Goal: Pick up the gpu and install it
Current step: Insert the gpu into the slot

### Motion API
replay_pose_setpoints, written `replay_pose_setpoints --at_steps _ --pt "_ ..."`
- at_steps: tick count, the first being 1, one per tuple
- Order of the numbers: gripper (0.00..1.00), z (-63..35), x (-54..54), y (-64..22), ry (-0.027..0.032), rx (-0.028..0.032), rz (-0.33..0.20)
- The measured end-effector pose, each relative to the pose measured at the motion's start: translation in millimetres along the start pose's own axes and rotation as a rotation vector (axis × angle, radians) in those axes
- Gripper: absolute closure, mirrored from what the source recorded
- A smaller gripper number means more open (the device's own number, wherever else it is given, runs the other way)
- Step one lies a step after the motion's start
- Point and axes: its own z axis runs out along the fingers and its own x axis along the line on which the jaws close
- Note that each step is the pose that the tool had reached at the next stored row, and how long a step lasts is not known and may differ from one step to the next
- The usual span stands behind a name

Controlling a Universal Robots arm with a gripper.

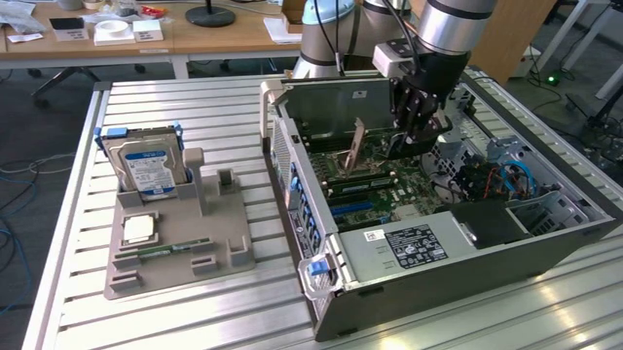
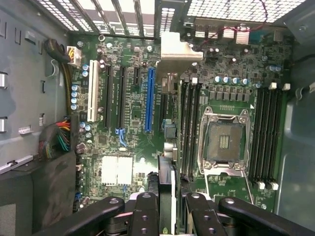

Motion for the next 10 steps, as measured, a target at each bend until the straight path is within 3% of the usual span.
replay_pose_setpoints --at_steps 10 --pt "0.74 5.5 3.0 9.6 0.0003 -0.0005 -0.016"
